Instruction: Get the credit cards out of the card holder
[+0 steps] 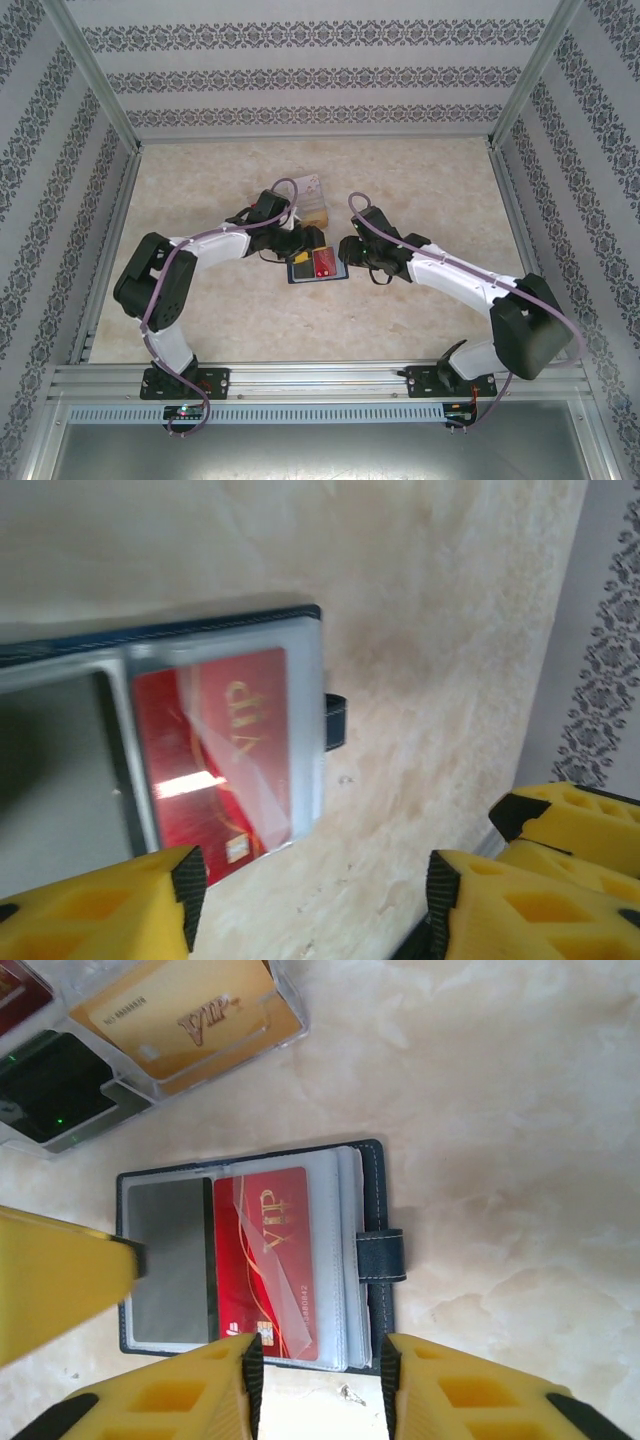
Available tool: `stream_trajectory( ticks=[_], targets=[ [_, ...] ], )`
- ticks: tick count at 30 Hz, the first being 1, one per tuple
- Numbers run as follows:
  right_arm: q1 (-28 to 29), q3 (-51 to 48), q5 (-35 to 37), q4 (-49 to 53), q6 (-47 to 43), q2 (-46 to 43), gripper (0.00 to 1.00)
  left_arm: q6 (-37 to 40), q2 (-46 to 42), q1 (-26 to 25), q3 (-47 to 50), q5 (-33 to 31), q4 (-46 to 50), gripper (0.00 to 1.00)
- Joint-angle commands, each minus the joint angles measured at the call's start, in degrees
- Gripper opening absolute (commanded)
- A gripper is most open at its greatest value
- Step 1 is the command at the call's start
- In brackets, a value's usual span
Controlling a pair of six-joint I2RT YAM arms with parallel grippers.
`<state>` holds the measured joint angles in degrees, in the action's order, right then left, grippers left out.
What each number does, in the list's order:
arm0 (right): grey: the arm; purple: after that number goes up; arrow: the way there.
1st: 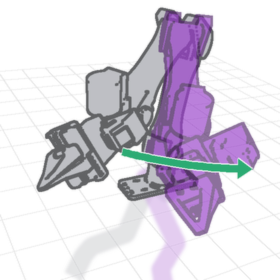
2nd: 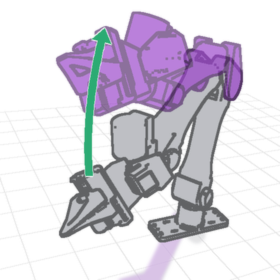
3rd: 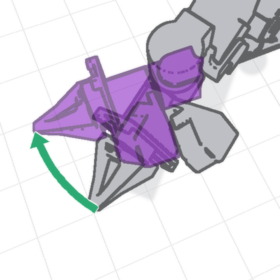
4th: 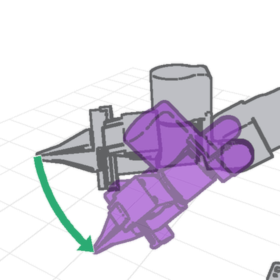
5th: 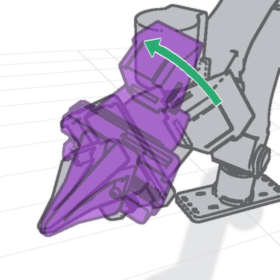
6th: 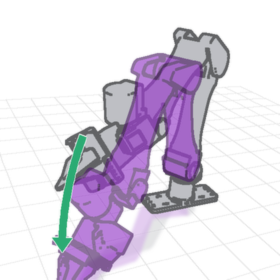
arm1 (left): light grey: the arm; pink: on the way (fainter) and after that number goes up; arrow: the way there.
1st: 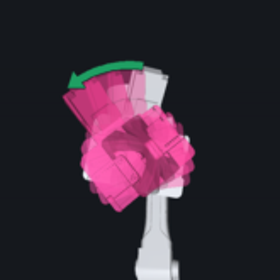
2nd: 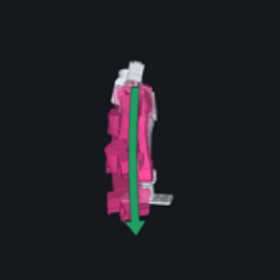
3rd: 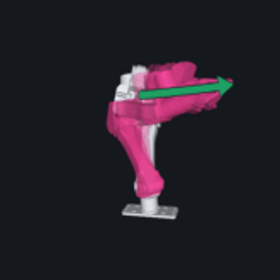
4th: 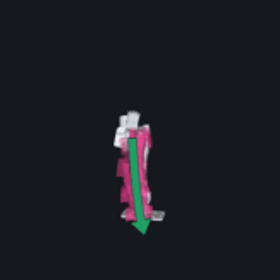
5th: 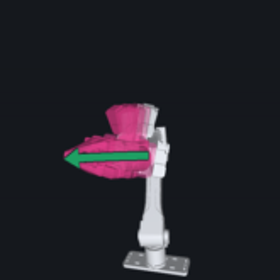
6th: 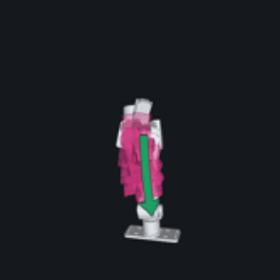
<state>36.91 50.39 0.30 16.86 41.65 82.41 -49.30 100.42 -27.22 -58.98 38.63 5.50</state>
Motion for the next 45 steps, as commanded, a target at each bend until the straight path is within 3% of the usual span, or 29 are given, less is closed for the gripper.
stream_trajectory(
  ticks=[1, 6, 11, 37, 45],
  targets=[
    [0.8, 2.8, -2.2, -0.4, -0.9, 3.4, 0.36, 1.2, -2.3, 0.6, 1.6, -4.5, 3.5, 0.57],
    [2.0, 6.5, -3.2, 0.7, -1.0, 9.0, 0.28, -0.2, -0.8, 0.7, 3.2, -3.6, 1.4, 0.45],
    [2.0, 8.7, -3.1, 1.4, -0.4, 13.3, 0.27, -1.5, 2.1, 0.4, 3.0, -0.4, -2.3, 0.39],
    [0.5, 9.4, -5.2, 3.1, 0.7, 22.0, 0.27, -2.9, 8.7, -0.5, 0.9, 3.8, -5.1, 0.36],
    [0.2, 8.3, -5.2, 3.0, 1.2, 22.3, 0.26, -2.4, 8.7, -0.5, 0.3, 4.7, -5.3, 0.31]
  ],
)
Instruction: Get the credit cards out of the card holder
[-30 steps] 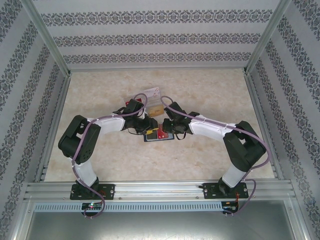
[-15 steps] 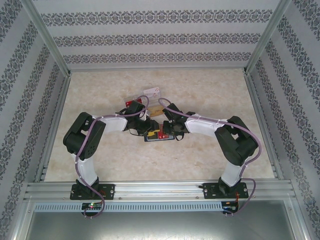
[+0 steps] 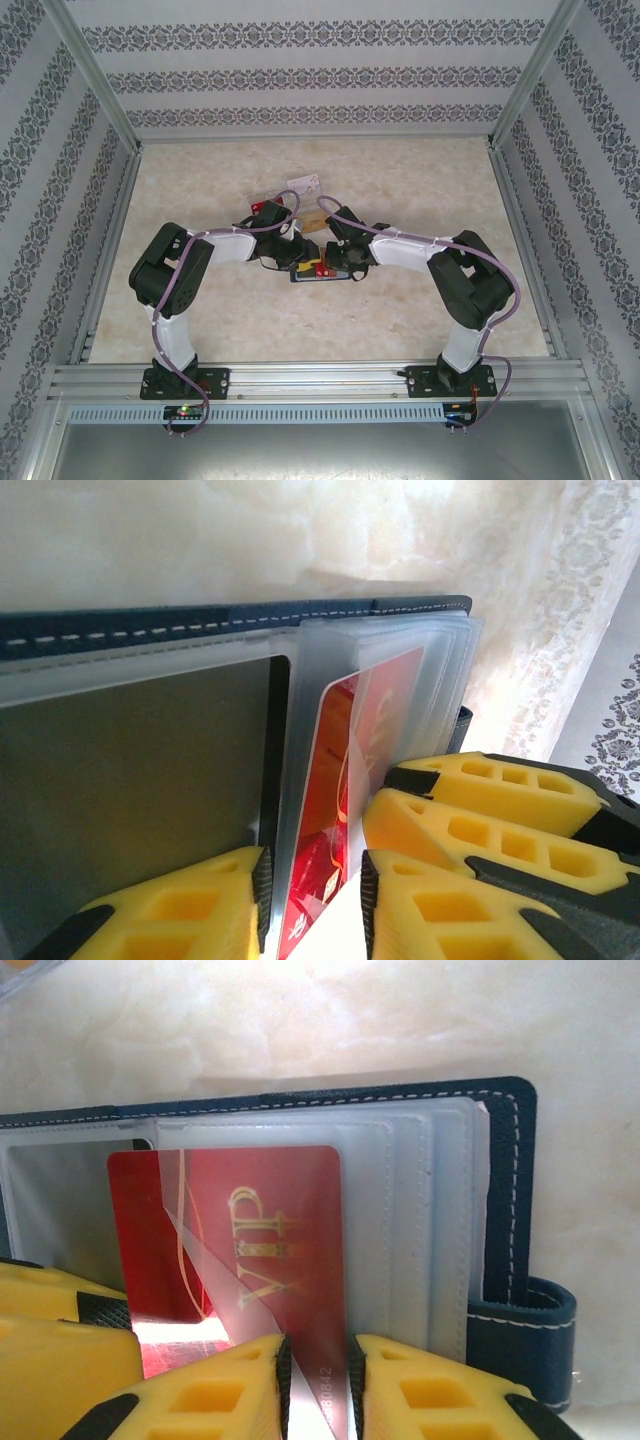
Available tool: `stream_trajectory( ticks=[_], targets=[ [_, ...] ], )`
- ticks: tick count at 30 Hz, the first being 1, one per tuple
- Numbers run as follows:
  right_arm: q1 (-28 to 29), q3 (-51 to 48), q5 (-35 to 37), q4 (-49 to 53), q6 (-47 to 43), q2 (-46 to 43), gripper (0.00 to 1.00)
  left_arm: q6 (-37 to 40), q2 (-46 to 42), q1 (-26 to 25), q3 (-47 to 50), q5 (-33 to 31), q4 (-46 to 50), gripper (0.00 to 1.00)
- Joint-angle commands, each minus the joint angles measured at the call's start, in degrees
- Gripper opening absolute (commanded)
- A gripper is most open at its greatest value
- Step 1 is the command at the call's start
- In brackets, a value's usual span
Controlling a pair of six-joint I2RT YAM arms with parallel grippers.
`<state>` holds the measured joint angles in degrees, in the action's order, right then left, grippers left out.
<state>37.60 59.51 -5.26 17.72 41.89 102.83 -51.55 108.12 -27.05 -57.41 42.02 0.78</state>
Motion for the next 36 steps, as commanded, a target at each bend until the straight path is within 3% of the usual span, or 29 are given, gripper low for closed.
stream_trajectory(
  ticks=[1, 15, 21, 30, 36],
  targets=[
    [-0.5, -0.8, 0.4, 2.2, 0.9, 1.9, 0.26, -0.1, 1.0, -0.6, -1.3, 1.4, -0.6, 0.30],
    [-0.7, -1.1, 0.4, 2.1, 1.1, 1.6, 0.26, -1.1, 2.3, -0.9, -1.3, 3.8, -3.9, 0.24],
    [-0.7, -1.6, 0.7, 2.2, 1.4, 1.3, 0.26, -0.9, 1.7, -0.8, -1.1, 3.1, -3.7, 0.16],
    [-1.4, -3.1, 1.2, 1.7, 1.8, -0.9, 0.26, 8.6, -4.3, 0.0, -1.0, -2.6, 9.0, 0.01],
    [-1.5, -3.6, 1.1, 1.0, 1.8, -3.4, 0.26, 16.3, -10.9, 0.5, -0.9, -7.9, 19.5, 0.00]
  ],
)
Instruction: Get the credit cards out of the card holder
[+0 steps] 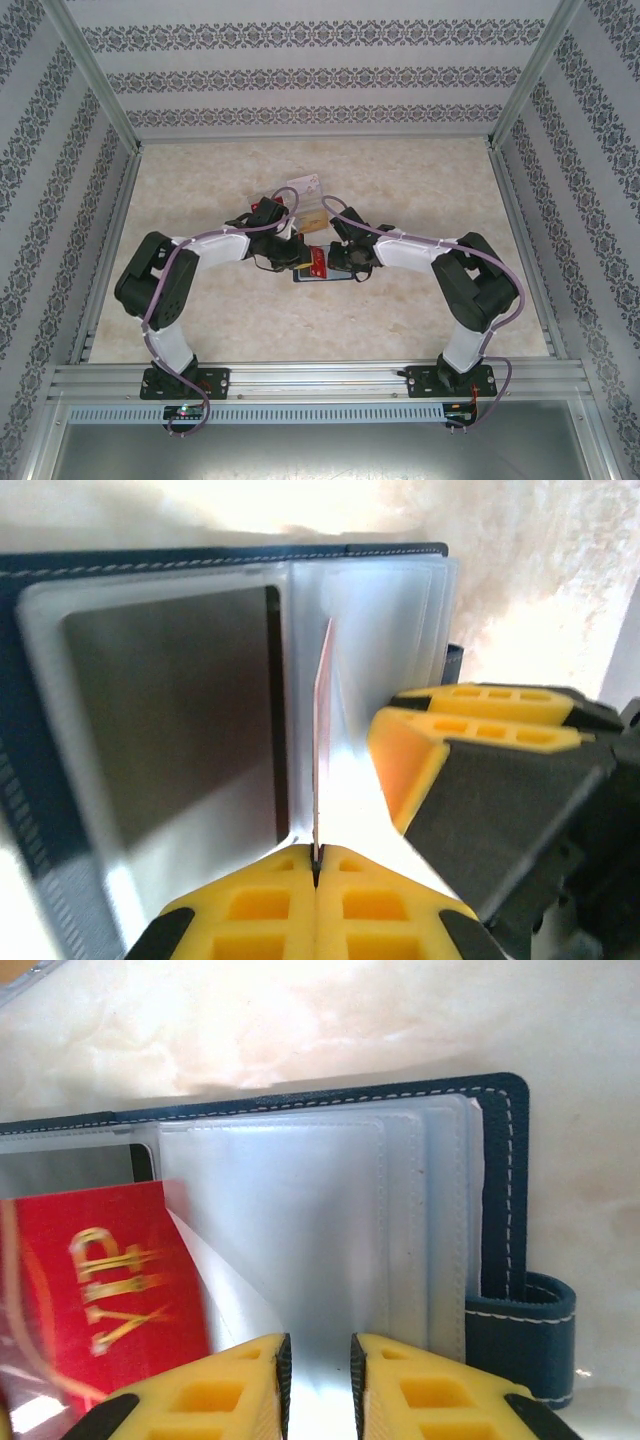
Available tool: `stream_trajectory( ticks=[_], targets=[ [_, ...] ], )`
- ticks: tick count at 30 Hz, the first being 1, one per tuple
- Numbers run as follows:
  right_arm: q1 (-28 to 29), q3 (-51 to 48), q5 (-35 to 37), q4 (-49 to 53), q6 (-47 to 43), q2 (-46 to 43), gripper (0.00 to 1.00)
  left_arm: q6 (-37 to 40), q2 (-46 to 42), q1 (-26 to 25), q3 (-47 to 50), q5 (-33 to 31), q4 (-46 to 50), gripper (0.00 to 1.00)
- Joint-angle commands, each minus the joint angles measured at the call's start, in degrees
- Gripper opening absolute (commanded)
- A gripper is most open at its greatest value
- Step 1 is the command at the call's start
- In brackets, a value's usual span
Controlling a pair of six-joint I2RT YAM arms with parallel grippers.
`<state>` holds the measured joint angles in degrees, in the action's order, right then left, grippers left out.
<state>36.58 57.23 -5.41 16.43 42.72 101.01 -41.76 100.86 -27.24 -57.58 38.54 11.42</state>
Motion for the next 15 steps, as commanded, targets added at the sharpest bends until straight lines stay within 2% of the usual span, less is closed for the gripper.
stream_trajectory(
  ticks=[1, 7, 9, 15],
  targets=[
    [-0.5, -1.2, 0.9, 2.1, 0.8, -2.3, 0.27, 7.7, -5.2, 0.7, -0.7, -5.8, 10.9, 0.00],
    [-0.5, 0.0, 1.4, 2.8, -0.6, -8.8, 0.34, 12.9, -13.0, 0.7, -1.9, -14.7, 19.4, 0.00],
    [-0.5, -0.6, 2.2, 3.0, -0.8, -11.6, 0.43, 14.9, -14.7, 0.6, -3.3, -17.1, 22.0, 0.00],
    [-1.0, -3.6, 5.7, 3.9, -3.3, -19.4, 0.80, 22.4, -18.9, 0.7, -8.1, -24.6, 27.4, 0.00]
  ],
)
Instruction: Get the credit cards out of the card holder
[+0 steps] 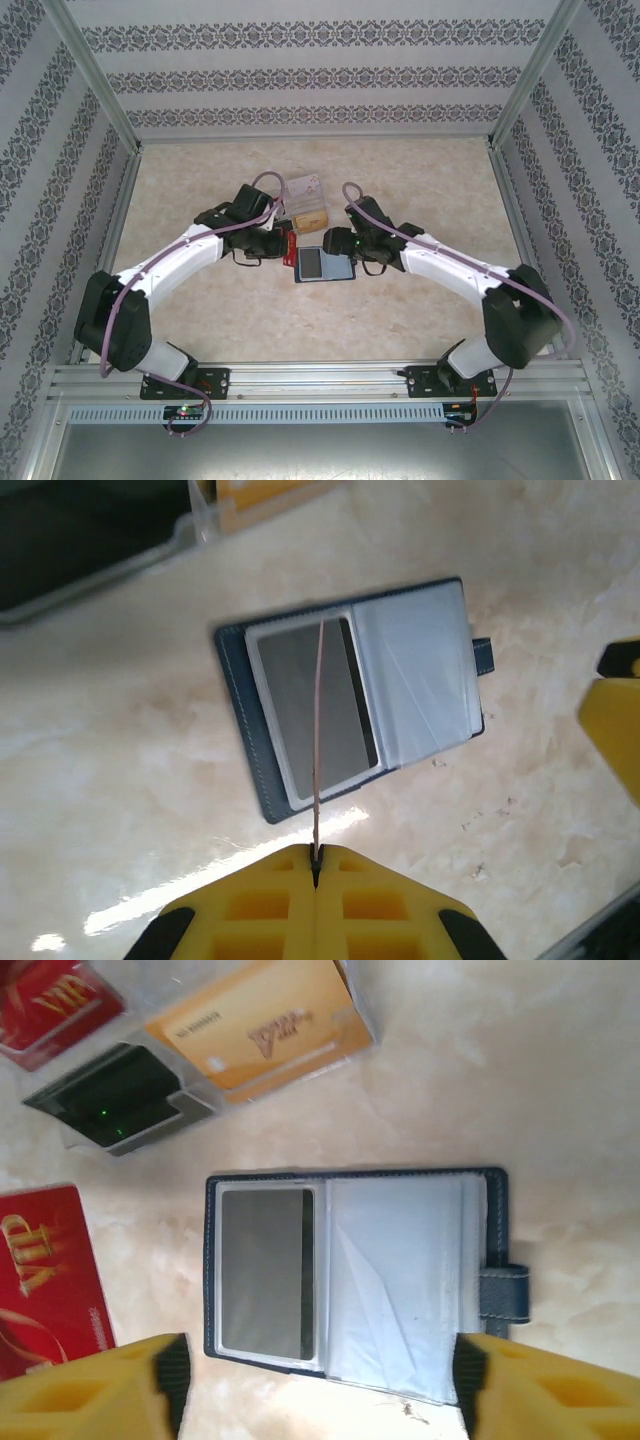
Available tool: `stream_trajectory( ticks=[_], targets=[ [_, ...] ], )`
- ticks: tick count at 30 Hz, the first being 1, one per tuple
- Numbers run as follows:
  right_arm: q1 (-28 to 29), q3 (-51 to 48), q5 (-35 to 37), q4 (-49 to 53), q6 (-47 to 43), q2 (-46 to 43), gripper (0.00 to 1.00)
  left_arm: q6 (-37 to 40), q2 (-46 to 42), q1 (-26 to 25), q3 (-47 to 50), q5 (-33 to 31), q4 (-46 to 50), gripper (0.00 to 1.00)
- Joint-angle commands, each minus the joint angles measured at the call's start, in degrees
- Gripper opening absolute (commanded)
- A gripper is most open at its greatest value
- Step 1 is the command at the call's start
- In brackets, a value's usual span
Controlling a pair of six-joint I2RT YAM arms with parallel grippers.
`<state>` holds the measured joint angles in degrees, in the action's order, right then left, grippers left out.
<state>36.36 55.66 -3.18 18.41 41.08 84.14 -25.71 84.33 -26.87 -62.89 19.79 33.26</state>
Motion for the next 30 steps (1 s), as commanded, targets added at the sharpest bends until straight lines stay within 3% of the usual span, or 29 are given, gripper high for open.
stream_trajectory(
  ticks=[1, 6, 13, 17, 21, 30],
  targets=[
    [-1.0, -2.6, 3.8, 2.1, -2.2, -3.5, 0.83, 7.2, -2.7, 0.3, -3.6, -7.1, 6.0, 0.00],
    [-4.2, -5.0, 2.8, 1.9, -4.7, -8.1, 0.98, 12.7, -2.9, 0.3, -8.7, -10.9, 8.4, 0.00],
    [-10.1, -7.5, -2.5, 1.1, -8.9, -11.9, 0.98, 26.2, -2.0, 0.3, -14.7, -10.9, 6.5, 0.00],
    [-13.3, -7.8, -5.9, 1.4, -10.4, -12.1, 0.98, 40.7, -0.8, 0.3, -16.0, -9.7, 5.9, 0.00],
    [-14.8, -8.7, -7.8, 2.2, -11.8, -14.3, 0.98, 50.1, 3.7, 0.3, -19.6, -13.5, 10.0, 0.00],
    [-16.8, -10.2, -10.5, 3.3, -13.7, -15.8, 0.98, 60.6, 15.4, 0.4, -26.8, -23.4, 16.5, 0.00]
  ],
)
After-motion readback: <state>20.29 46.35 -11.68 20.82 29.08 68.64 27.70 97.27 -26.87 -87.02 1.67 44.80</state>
